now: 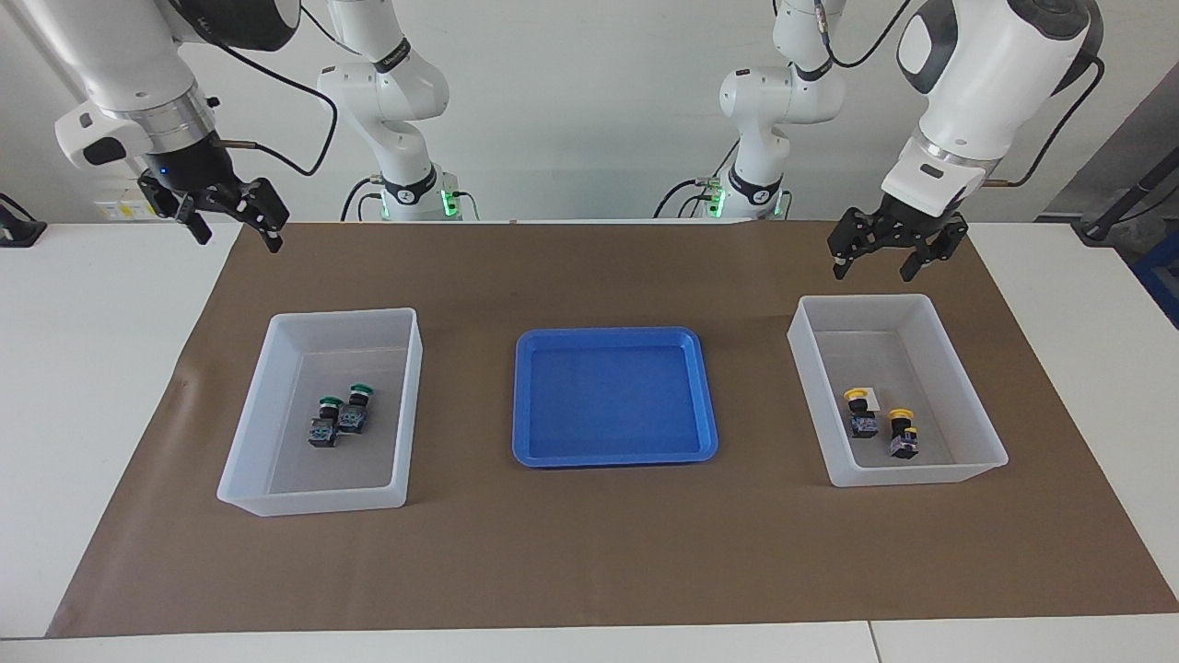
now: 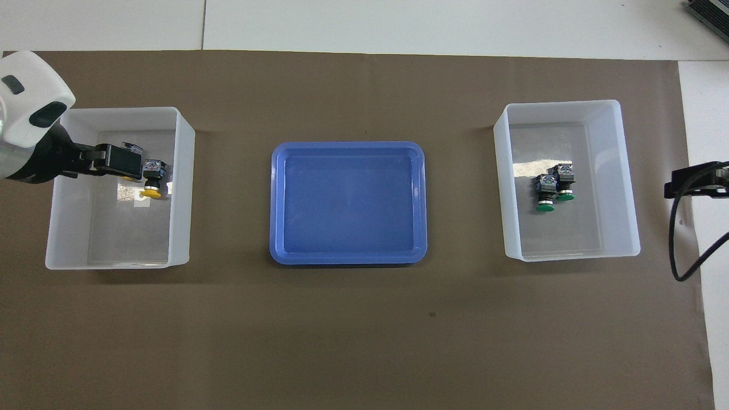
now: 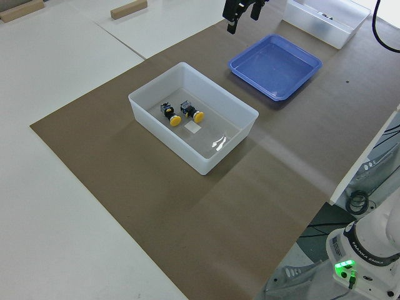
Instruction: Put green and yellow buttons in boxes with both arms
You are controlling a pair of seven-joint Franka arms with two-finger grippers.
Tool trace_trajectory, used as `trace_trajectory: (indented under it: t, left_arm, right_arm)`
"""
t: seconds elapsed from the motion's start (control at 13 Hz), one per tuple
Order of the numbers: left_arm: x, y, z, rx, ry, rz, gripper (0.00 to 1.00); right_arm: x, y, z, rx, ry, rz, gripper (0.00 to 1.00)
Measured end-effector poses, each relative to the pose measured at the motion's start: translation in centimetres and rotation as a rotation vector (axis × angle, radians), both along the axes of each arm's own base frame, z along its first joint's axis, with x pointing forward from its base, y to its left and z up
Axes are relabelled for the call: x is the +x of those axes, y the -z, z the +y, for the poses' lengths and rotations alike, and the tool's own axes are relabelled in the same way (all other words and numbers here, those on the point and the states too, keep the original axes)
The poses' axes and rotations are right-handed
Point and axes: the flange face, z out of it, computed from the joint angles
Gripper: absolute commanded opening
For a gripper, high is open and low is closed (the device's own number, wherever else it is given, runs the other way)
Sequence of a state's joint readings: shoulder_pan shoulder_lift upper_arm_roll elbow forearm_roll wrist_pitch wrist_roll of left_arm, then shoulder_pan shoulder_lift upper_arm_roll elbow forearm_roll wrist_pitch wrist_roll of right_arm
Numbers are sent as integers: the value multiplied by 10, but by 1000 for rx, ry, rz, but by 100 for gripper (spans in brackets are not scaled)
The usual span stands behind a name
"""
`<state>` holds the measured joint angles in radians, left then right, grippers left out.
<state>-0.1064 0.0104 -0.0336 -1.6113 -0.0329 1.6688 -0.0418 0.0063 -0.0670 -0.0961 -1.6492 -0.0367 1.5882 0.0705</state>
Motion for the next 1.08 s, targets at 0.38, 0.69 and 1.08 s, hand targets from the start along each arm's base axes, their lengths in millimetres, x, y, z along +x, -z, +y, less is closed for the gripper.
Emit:
trace_trajectory:
  t: [0.38, 0.69, 1.08]
  left_arm:
    - [-2, 0, 0, 2, 3, 9, 100]
    - [-1, -1, 9, 8, 35, 10, 100]
    - [-5, 0, 23, 13, 46, 52, 100]
  right_arm:
    - [-1, 1, 8, 4, 16, 14, 100]
    - [-2, 0, 9, 5, 14, 11, 100]
    - [-2, -1, 10, 6, 14, 9, 100]
